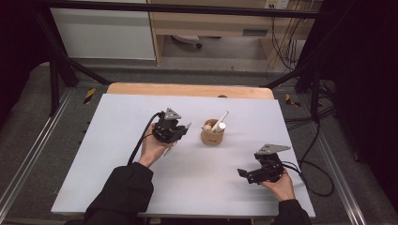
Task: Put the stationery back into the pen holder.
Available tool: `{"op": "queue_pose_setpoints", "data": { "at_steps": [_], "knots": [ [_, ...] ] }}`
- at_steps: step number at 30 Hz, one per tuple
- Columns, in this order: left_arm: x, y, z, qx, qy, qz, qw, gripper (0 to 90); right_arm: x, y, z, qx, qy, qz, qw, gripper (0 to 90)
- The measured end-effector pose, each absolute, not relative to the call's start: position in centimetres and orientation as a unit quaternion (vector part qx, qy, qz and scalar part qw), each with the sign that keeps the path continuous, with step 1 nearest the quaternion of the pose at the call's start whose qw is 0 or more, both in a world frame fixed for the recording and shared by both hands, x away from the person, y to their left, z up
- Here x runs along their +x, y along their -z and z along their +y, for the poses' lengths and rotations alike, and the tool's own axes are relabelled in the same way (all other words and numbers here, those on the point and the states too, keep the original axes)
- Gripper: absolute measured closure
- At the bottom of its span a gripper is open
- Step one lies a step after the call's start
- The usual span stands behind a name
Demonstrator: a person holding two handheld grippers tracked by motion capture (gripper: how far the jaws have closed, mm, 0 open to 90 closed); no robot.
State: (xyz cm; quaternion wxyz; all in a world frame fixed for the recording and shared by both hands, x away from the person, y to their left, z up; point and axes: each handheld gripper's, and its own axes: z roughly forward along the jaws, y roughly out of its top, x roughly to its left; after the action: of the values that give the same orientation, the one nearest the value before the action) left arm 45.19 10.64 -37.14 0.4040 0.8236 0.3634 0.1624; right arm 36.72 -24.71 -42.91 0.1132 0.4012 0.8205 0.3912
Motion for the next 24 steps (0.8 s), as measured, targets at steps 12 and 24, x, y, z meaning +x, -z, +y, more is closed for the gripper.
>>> {"op": "queue_pose_setpoints", "data": {
  "at_steps": [12, 24],
  "knots": [
    [45.5, 35.2, 10.0, 0.791, -0.192, 0.36, 0.456, 80.6, 36.8, 42.9, -24.7, 0.4, -0.391, 0.821, 0.113, 1.4],
    [46.4, 33.0, 7.4, 0.778, -0.206, 0.339, 0.488, 80.6, 36.7, 42.9, -24.7, 0.398, -0.391, 0.822, 0.113, 1.4]
  ]
}}
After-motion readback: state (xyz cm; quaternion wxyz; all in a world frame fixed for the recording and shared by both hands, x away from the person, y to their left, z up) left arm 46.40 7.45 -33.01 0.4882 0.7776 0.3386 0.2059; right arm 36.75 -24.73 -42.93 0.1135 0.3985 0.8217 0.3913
